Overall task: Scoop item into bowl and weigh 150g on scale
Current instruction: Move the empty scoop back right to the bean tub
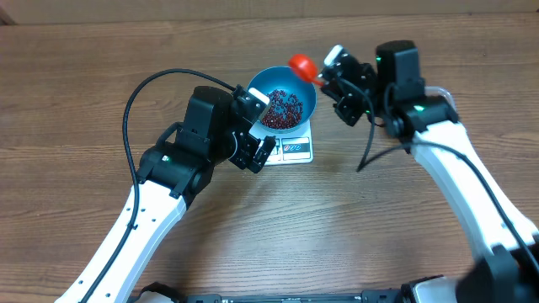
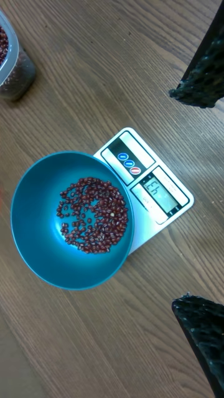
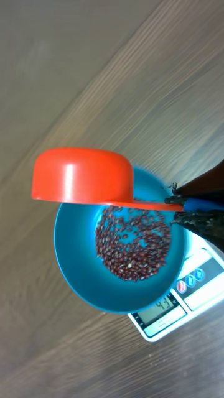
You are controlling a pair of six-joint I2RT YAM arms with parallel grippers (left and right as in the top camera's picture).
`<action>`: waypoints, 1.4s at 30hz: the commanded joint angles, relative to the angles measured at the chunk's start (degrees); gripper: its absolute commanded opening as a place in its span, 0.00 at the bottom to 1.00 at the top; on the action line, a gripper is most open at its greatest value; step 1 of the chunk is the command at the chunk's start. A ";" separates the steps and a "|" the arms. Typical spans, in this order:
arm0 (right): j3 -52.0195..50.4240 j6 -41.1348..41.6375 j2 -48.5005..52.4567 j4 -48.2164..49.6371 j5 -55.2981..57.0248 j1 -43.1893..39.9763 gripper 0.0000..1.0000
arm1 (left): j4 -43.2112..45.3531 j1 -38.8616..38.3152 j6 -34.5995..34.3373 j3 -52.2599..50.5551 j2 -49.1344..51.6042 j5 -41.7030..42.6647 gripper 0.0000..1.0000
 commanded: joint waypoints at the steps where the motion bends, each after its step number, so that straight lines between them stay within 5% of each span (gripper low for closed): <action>1: 2.32 8.96 -5.86 -2.67 9.20 -0.87 0.05 | 0.15 0.13 1.07 -0.04 -1.18 0.83 1.00; 8: 2.32 18.56 -11.02 -13.68 23.28 -6.95 0.05 | 0.17 0.13 1.07 -0.04 -1.18 0.83 1.00; 19: 2.27 16.13 -6.27 -19.85 23.96 -21.11 0.04 | 0.15 0.13 1.07 -0.04 -1.18 0.83 1.00; 42: 2.21 10.69 2.05 -21.35 28.94 -21.68 0.04 | 0.15 0.13 1.07 -0.04 -1.18 0.83 1.00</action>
